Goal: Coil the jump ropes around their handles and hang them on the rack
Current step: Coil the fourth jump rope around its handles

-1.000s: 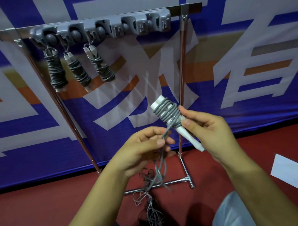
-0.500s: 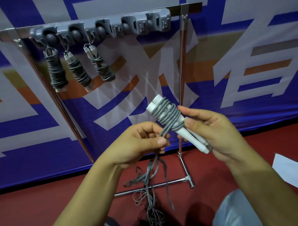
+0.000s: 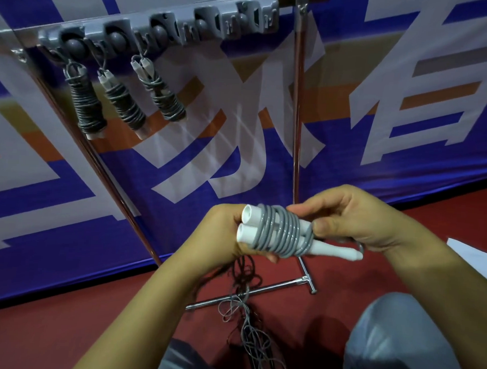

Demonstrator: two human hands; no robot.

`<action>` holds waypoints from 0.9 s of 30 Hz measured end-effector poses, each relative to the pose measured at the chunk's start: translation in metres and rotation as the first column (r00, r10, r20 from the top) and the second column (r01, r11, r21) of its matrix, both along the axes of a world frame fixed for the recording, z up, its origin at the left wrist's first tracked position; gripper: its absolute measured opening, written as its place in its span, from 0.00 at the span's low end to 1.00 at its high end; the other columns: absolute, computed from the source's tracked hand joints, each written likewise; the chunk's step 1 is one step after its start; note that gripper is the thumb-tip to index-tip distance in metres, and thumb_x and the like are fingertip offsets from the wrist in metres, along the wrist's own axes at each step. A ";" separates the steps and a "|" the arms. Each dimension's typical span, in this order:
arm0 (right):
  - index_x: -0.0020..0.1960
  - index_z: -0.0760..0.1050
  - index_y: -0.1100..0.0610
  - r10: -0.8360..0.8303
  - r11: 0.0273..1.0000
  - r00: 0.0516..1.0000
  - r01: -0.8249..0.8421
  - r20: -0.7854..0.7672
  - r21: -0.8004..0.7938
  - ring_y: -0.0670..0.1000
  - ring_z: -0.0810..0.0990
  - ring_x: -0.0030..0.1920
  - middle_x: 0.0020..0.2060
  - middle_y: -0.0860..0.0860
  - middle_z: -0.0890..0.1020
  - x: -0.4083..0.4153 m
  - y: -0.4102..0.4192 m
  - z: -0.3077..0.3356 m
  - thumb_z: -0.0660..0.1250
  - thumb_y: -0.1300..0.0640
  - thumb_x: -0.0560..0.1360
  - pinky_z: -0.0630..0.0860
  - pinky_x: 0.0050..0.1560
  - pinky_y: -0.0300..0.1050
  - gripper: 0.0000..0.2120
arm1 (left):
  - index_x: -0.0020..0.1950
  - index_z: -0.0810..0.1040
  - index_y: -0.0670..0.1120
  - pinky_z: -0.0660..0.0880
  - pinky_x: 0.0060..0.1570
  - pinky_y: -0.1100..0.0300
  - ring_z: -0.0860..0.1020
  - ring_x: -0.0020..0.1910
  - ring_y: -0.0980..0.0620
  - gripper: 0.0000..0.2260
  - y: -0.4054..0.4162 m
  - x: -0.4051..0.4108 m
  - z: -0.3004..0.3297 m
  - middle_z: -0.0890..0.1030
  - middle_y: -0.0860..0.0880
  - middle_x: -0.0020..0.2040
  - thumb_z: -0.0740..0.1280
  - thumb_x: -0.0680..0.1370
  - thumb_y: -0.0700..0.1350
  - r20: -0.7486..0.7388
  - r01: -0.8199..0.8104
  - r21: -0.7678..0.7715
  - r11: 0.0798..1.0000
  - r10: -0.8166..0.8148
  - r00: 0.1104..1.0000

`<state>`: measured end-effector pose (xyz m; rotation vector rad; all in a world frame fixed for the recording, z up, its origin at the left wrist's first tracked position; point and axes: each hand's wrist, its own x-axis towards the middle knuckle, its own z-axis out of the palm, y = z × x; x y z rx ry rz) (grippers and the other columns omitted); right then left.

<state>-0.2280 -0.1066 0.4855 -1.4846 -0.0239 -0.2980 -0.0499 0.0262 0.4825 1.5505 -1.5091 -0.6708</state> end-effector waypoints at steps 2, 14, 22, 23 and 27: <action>0.50 0.84 0.44 0.045 0.999 0.998 -0.045 -0.032 -0.006 0.39 0.83 0.39 0.44 0.44 0.86 -0.003 -0.002 -0.002 0.75 0.48 0.64 0.75 0.34 0.29 0.14 | 0.27 0.75 0.54 0.68 0.27 0.58 0.70 0.26 0.60 0.12 -0.004 0.005 -0.008 0.74 0.58 0.25 0.75 0.61 0.40 0.052 -0.022 -0.002 1.000 0.022 0.998; 0.57 0.80 0.50 0.236 0.907 0.892 -0.345 -0.385 -0.243 0.42 0.82 0.50 0.47 0.43 0.85 0.000 0.002 0.010 0.71 0.62 0.70 0.75 0.51 0.34 0.16 | 0.29 0.73 0.50 0.64 0.51 0.63 0.71 0.32 0.57 0.17 -0.009 0.012 -0.018 0.74 0.53 0.28 0.72 0.58 0.61 0.489 0.079 -0.129 0.988 -0.006 0.873; 0.53 0.81 0.42 -0.127 0.789 0.860 -0.215 -0.495 -0.576 0.58 0.82 0.49 0.47 0.52 0.85 0.009 0.009 0.009 0.73 0.54 0.72 0.76 0.54 0.55 0.12 | 0.29 0.79 0.49 0.63 0.48 0.60 0.70 0.31 0.58 0.18 -0.006 0.011 -0.017 0.71 0.55 0.29 0.66 0.67 0.62 0.686 0.048 -0.181 0.982 0.091 0.722; 0.52 0.82 0.41 -0.164 0.785 0.850 -0.196 -0.501 -0.588 0.56 0.82 0.50 0.47 0.52 0.85 0.010 0.011 0.007 0.73 0.53 0.71 0.75 0.54 0.53 0.11 | 0.30 0.79 0.49 0.63 0.49 0.60 0.70 0.32 0.59 0.17 -0.005 0.011 -0.018 0.72 0.55 0.29 0.66 0.67 0.62 0.676 0.037 -0.158 0.987 0.081 0.732; 0.53 0.82 0.44 -0.295 0.744 0.807 -0.142 -0.511 -0.653 0.42 0.81 0.50 0.49 0.43 0.85 0.015 0.022 0.000 0.73 0.55 0.72 0.75 0.57 0.42 0.12 | 0.31 0.77 0.47 0.68 0.47 0.56 0.71 0.34 0.57 0.13 -0.005 0.009 -0.021 0.73 0.53 0.32 0.68 0.69 0.55 0.617 0.013 -0.022 1.000 0.003 0.787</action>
